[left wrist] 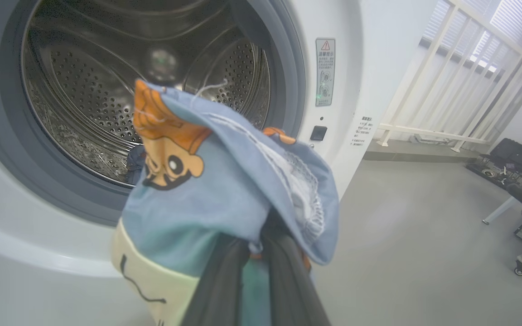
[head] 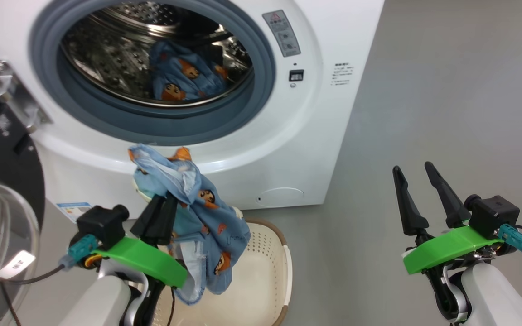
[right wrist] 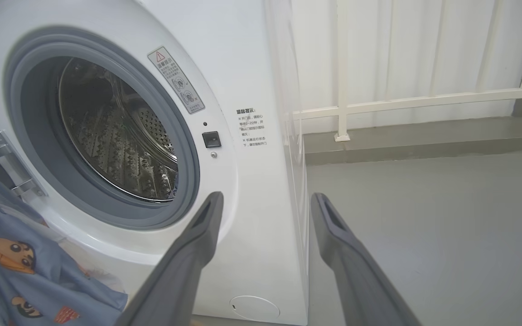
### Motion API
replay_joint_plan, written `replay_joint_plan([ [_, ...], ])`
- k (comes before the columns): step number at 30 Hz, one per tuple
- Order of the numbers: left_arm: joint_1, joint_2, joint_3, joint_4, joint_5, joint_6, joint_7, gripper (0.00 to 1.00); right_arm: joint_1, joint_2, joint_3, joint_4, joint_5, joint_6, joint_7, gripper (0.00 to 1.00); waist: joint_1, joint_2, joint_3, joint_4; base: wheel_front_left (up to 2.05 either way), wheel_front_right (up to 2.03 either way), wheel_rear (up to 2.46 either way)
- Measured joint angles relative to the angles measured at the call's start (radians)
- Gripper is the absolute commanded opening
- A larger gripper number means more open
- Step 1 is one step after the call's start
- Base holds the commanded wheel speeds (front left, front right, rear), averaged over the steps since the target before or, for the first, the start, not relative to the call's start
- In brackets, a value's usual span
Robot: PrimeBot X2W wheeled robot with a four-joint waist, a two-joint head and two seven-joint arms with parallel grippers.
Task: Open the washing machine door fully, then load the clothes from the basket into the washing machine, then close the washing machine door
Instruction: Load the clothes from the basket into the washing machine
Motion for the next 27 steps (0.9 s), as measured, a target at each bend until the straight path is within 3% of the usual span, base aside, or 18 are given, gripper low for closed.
replay_joint_plan([
  [9,0.035,0.003,0.081,-0.123,0.047,0.033,-0.002,0.00,0.014,-0.017,0.007,0.000,0.007,0.000,0.000,1.00,0.0000,0.0000,-0.029,0.039,0.00,0.00,0.00],
  [21,0.024,0.008,0.105,-0.127,0.052,0.040,-0.002,0.00,0.014,-0.018,0.007,-0.006,0.007,0.000,0.000,1.00,0.0001,0.0000,-0.003,0.031,0.00,0.00,0.00],
  [27,-0.065,0.007,0.123,-0.100,0.052,0.042,-0.002,0.00,0.010,-0.018,0.008,-0.023,0.001,0.000,0.000,1.00,0.0001,0.0000,0.023,0.030,0.00,0.00,0.00],
])
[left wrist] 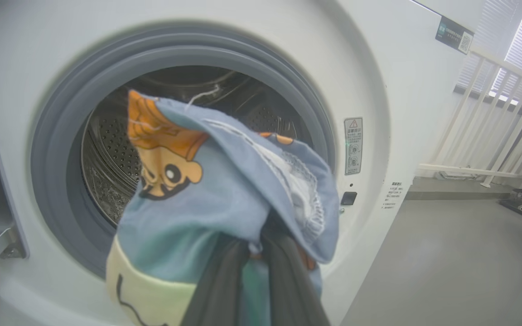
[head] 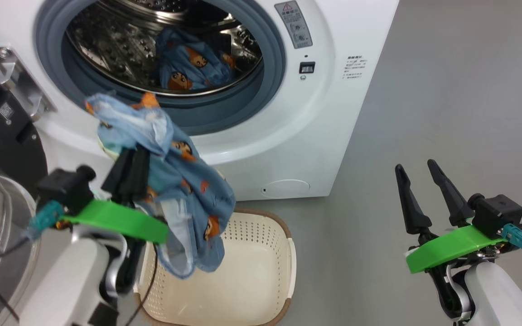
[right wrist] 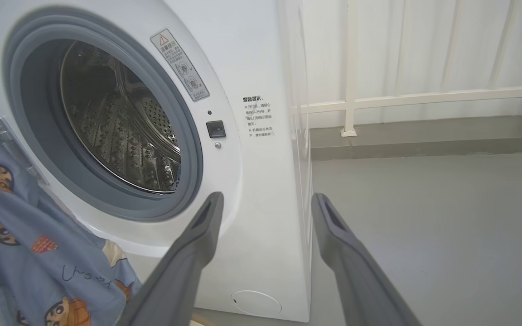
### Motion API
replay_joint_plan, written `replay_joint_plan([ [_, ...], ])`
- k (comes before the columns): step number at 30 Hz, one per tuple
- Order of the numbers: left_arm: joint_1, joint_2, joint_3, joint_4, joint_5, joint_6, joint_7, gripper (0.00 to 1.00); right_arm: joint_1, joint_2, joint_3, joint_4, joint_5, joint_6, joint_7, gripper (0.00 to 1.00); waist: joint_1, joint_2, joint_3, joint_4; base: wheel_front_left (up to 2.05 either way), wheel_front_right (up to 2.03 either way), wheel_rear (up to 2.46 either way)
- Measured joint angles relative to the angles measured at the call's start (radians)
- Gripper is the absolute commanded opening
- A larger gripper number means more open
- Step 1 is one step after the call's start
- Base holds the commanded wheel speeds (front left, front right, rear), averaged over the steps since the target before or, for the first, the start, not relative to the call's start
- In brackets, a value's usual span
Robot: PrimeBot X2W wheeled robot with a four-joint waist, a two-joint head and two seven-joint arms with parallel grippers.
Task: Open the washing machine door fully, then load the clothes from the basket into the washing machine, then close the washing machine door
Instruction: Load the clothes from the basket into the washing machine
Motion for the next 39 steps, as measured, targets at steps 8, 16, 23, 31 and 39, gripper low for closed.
replay_joint_plan([
  [8,-0.165,-0.025,0.004,0.161,0.000,-0.021,0.012,0.00,-0.035,0.012,0.016,-0.030,-0.024,0.000,0.000,1.00,0.0000,0.0000,0.067,-0.008,0.00,0.00,0.00],
  [16,-0.385,-0.043,0.011,0.398,0.001,-0.071,0.013,0.00,-0.080,0.034,0.028,-0.055,-0.048,0.000,0.000,1.00,0.0001,0.0000,0.164,-0.032,0.00,0.00,0.00],
  [23,-0.580,-0.040,0.010,0.577,0.016,-0.100,0.012,0.00,-0.104,0.062,0.032,-0.081,-0.071,0.000,0.000,1.00,0.0001,0.0000,0.261,-0.071,0.00,0.00,0.00],
  [31,-0.731,0.012,-0.004,0.712,0.040,-0.121,0.012,0.00,-0.139,0.089,0.061,-0.112,-0.075,0.000,0.000,1.00,0.0001,0.0000,0.372,-0.132,0.00,0.00,0.00],
  [39,-0.866,0.041,-0.047,0.772,0.078,-0.128,0.011,0.00,-0.149,0.091,0.089,-0.138,-0.035,0.000,0.000,1.00,0.0001,0.0000,0.466,-0.198,0.00,0.00,0.00],
])
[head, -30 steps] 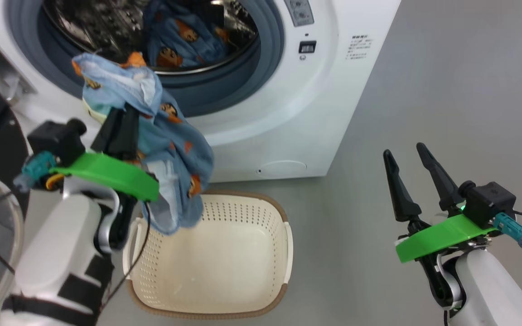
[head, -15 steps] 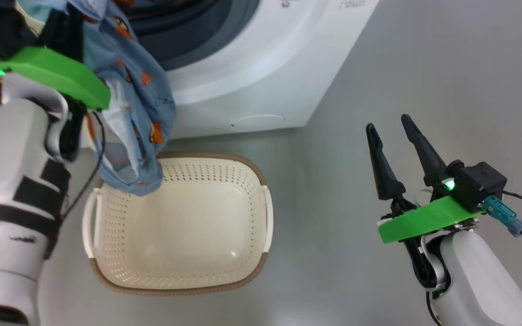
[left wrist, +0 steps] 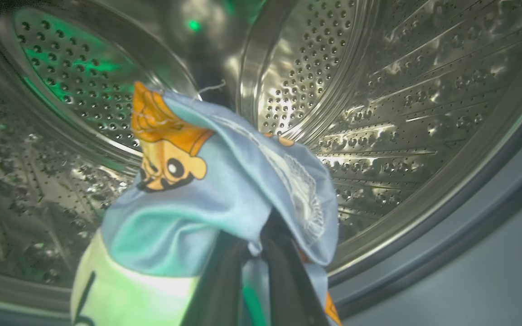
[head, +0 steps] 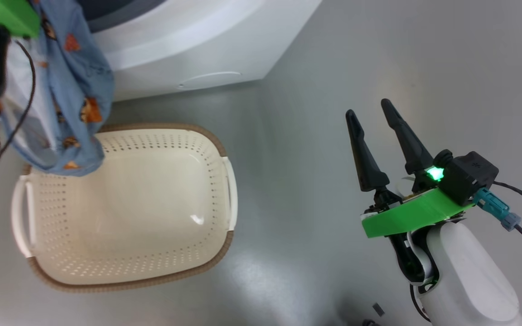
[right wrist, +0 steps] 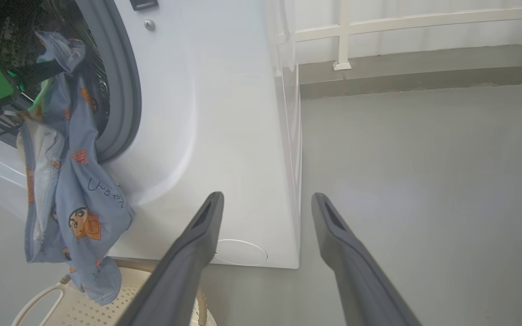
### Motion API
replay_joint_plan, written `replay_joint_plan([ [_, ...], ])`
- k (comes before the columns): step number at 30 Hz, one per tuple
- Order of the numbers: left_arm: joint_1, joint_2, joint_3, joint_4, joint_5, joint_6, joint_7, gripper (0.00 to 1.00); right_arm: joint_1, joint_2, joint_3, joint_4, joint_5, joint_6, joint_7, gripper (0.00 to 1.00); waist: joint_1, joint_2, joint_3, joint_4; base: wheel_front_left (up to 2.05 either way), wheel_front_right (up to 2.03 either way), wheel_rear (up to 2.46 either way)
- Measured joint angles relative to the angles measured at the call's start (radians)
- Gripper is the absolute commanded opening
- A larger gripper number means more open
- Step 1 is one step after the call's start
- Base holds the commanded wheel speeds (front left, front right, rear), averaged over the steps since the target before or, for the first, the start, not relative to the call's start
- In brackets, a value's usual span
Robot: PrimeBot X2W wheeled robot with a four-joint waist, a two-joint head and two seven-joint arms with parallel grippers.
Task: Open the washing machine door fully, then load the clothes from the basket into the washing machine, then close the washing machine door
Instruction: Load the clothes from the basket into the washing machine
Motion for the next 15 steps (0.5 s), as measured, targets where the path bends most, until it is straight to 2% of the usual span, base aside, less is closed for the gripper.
replay_joint_plan([
  [6,-0.093,0.021,-0.014,0.000,0.051,0.003,-0.009,0.00,-0.010,0.002,0.024,-0.008,0.021,0.000,0.000,1.00,0.0000,0.0000,0.038,-0.050,0.00,0.00,0.00],
  [11,-0.135,0.058,0.087,-0.232,0.112,0.057,-0.013,0.00,-0.014,0.003,0.022,-0.017,0.024,0.000,0.000,1.00,-0.0001,0.0000,0.065,-0.073,0.00,0.00,0.00],
  [15,-0.095,0.055,0.132,-0.275,0.143,0.067,-0.017,0.00,-0.014,0.004,0.023,-0.016,0.024,0.000,0.000,1.00,0.0000,0.0000,0.073,-0.079,0.00,0.00,0.00],
])
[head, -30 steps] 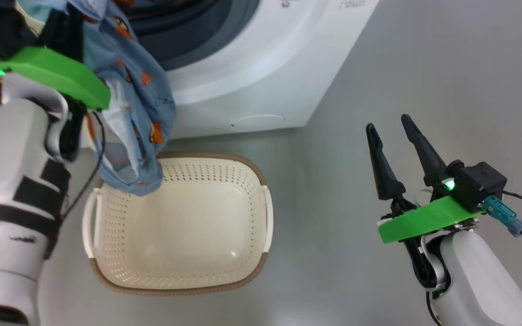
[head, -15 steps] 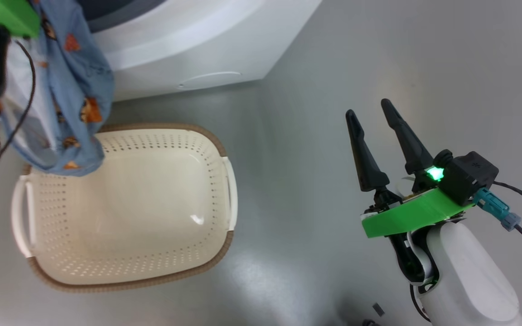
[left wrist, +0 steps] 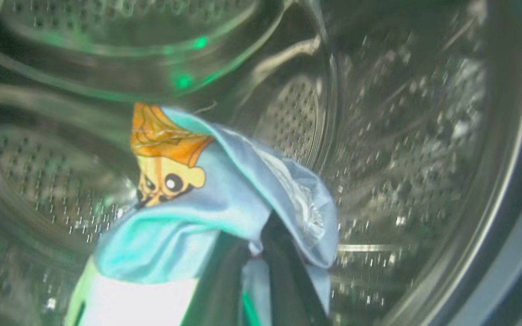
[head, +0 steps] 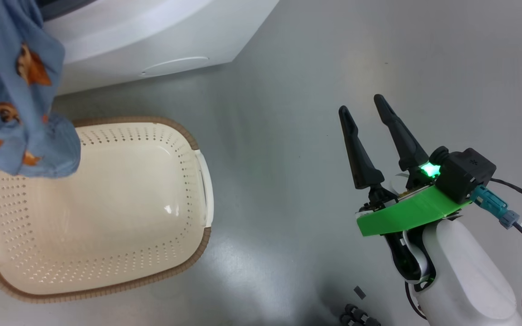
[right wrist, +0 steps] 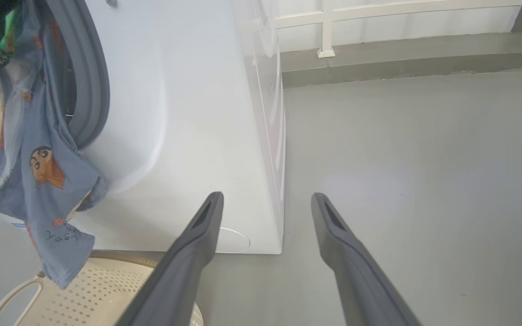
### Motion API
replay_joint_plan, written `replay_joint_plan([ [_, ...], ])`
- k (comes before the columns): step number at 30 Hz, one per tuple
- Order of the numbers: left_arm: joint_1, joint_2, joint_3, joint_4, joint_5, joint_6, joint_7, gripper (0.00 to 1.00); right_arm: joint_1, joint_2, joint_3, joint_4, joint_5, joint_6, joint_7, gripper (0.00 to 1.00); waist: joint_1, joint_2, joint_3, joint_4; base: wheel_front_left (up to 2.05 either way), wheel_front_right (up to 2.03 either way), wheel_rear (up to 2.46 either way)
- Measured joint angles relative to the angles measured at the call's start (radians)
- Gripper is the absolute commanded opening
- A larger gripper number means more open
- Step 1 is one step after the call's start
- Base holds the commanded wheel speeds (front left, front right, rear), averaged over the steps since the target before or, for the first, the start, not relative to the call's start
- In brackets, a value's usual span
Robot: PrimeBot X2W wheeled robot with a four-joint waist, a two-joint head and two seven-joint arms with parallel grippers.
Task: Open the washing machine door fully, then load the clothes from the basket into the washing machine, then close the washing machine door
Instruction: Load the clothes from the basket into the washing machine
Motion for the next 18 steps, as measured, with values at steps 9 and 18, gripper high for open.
replay_joint_plan([
  [9,0.062,-0.058,-0.043,0.281,0.036,-0.012,0.100,1.00,-0.002,0.002,0.008,0.011,0.000,0.000,0.000,1.00,-0.0001,0.0000,-0.017,0.026,0.00,0.00,0.00],
  [18,0.057,-0.109,-0.079,0.386,0.034,-0.046,0.073,1.00,-0.022,0.002,0.004,0.028,-0.003,0.000,0.000,1.00,-0.0002,0.0000,-0.069,0.051,0.00,0.00,0.00],
])
